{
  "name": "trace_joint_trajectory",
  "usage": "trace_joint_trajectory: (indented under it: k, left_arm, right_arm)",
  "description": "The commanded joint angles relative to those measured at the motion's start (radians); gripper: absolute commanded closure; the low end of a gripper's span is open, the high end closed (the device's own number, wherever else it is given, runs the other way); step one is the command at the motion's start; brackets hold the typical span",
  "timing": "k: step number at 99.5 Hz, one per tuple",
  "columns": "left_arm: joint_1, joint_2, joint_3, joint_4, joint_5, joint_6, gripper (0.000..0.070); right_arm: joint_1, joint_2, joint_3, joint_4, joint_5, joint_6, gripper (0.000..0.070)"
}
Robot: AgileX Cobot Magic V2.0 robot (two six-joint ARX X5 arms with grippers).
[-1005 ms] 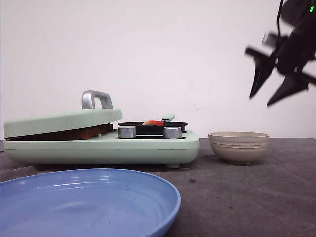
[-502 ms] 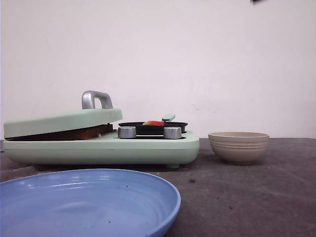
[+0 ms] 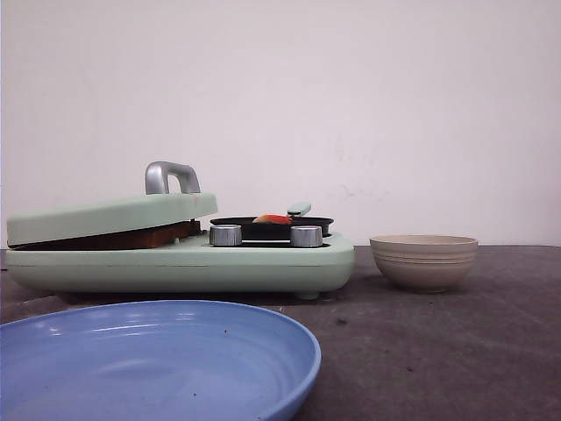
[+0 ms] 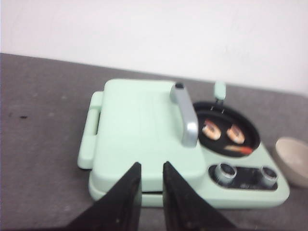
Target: Make breakfast with bread and shrimp
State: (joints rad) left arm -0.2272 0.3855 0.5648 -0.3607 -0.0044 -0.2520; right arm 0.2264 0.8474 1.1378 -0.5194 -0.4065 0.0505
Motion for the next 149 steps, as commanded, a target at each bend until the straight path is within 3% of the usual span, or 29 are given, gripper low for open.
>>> trace_joint_trajectory:
  k: [1, 24, 43, 59, 89, 104, 149]
  left_arm:
    - [-0.002, -0.006, -0.012, 0.026, -0.004, -0.031, 0.07]
    - [-0.002, -0.087, -0.078, 0.073, -0.037, -0.106, 0.07]
    - [-0.002, -0.161, -0.122, 0.033, -0.047, -0.167, 0.07]
    - [-0.003, -0.215, -0.135, -0.063, -0.058, -0.176, 0.07]
    - [-0.003, -0.249, -0.135, -0.067, -0.093, -0.188, 0.07]
    - [-0.003, -0.249, -0.135, -0.071, -0.093, -0.187, 0.07]
    - [-0.003, -0.249, -0.135, -0.066, -0.093, -0.187, 0.07]
  right_arm:
    - [0.006, -0.072, -0.099, 0.045, 0.025, -0.029, 0.07]
    - [0.006, -0.318, -0.463, 0.129, 0.068, 0.004, 0.07]
    - [0.006, -0.476, -0.612, 0.111, 0.076, 0.055, 0.07]
    - [0.006, -0.567, -0.641, 0.074, 0.123, 0.067, 0.07]
    - [0.006, -0.588, -0.641, 0.077, 0.127, 0.084, 0.07]
    - [0.006, -0.588, -0.641, 0.077, 0.128, 0.14, 0.07]
    - [0.006, -0.589, -0.641, 0.077, 0.126, 0.14, 0.07]
